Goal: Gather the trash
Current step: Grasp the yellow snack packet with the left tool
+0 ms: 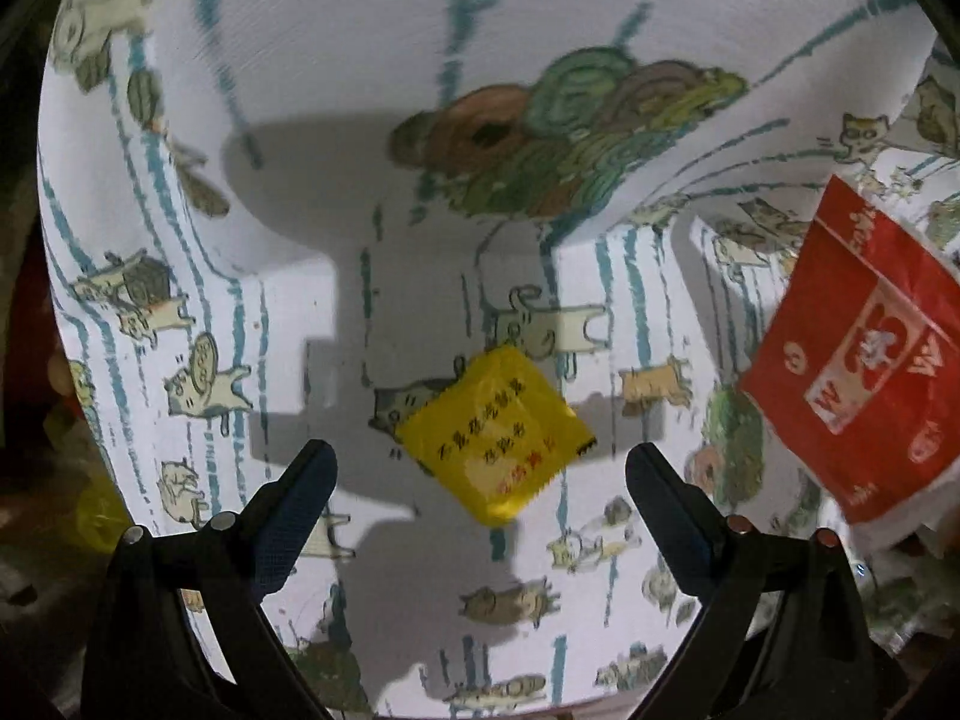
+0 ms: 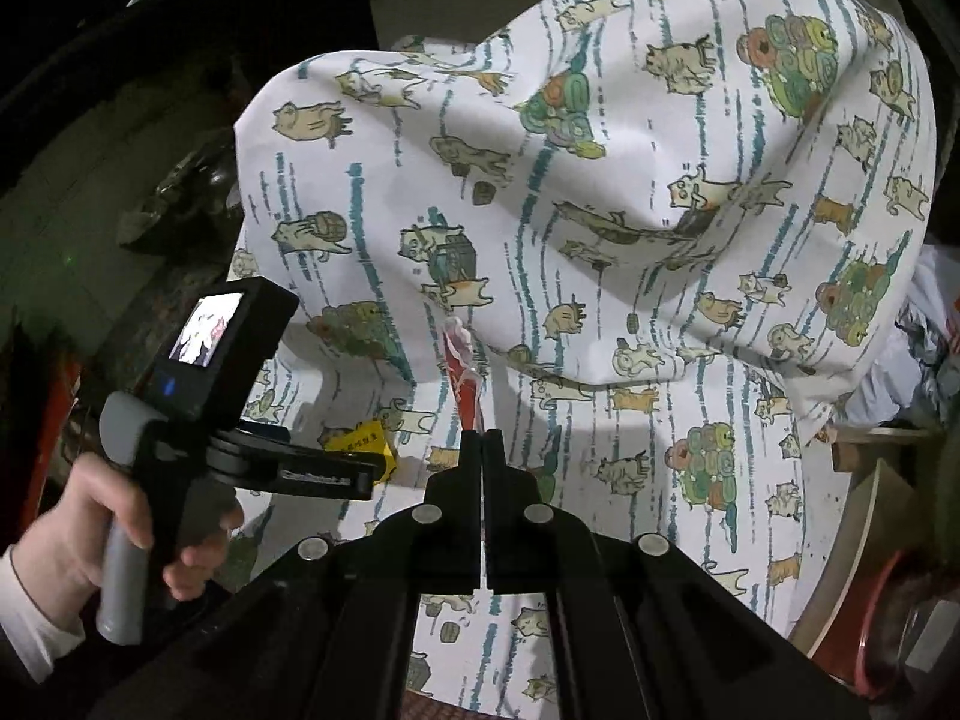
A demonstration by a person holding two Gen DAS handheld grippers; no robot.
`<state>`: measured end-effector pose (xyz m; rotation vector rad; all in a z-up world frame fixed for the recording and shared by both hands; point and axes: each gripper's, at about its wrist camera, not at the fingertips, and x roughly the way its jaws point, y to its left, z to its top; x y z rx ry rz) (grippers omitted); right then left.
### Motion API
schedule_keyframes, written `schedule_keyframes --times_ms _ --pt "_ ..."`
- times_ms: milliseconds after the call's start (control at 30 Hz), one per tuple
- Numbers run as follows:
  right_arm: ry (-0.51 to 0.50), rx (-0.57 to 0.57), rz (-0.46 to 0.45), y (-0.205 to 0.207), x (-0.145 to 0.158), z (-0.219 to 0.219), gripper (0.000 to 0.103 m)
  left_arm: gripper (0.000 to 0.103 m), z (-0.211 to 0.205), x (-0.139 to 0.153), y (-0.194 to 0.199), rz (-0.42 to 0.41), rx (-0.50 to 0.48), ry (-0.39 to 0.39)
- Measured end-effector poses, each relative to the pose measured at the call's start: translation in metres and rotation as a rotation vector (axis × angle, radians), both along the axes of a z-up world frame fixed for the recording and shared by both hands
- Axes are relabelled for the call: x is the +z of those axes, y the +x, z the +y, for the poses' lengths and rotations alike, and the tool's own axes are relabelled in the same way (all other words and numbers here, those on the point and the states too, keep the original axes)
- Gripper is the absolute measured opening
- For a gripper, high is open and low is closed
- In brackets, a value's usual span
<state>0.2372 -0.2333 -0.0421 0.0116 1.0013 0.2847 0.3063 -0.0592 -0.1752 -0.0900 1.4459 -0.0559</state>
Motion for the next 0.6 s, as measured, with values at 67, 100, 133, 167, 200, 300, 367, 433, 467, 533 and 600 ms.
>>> schedule_keyframes --times_ms 67,100,133,167,200,300,367,433,467,533,600 --pt "0.006 -0.011 -0.014 0.001 0.000 -0.005 0.001 0.097 -0.010 -0.004 0.002 -0.009 -0.021 0.039" --pt "-0.003 -0.037 -0.020 0.002 -0.001 -0.009 0.001 0.097 -0.014 -0.007 0.004 0.002 -0.026 0.047" --pt "-0.011 -0.059 -0.018 0.004 -0.002 -0.012 0.001 0.097 -0.016 -0.011 0.005 0.011 -0.021 0.052" --pt "-0.012 -0.069 -0.011 0.006 -0.004 -0.016 0.001 0.097 -0.017 -0.015 0.006 0.014 -0.011 0.056" --pt "-0.009 -0.071 -0.009 0.007 -0.003 -0.018 0.001 0.097 -0.020 -0.018 0.007 0.017 -0.004 0.057" --pt "-0.010 -0.065 -0.029 0.005 0.003 -0.021 0.001 0.099 -0.030 -0.031 0.010 0.036 -0.025 0.055" --pt "-0.018 -0.062 -0.045 0.002 0.006 -0.023 0.001 0.098 -0.039 -0.031 0.011 0.004 -0.074 0.089" --pt "-0.033 -0.067 -0.055 0.000 0.008 -0.026 0.001 0.074 -0.041 -0.026 0.008 -0.015 -0.086 0.100" --pt "-0.036 -0.079 -0.057 -0.001 0.009 -0.029 0.001 0.061 -0.042 -0.022 0.007 -0.020 -0.093 0.099" --pt "-0.016 -0.103 -0.051 -0.001 0.011 -0.035 0.001 0.039 -0.047 -0.016 0.006 -0.008 -0.112 0.072" --pt "0.014 -0.105 -0.047 -0.003 0.014 -0.038 0.001 0.026 -0.046 -0.014 0.003 -0.005 -0.133 0.059"
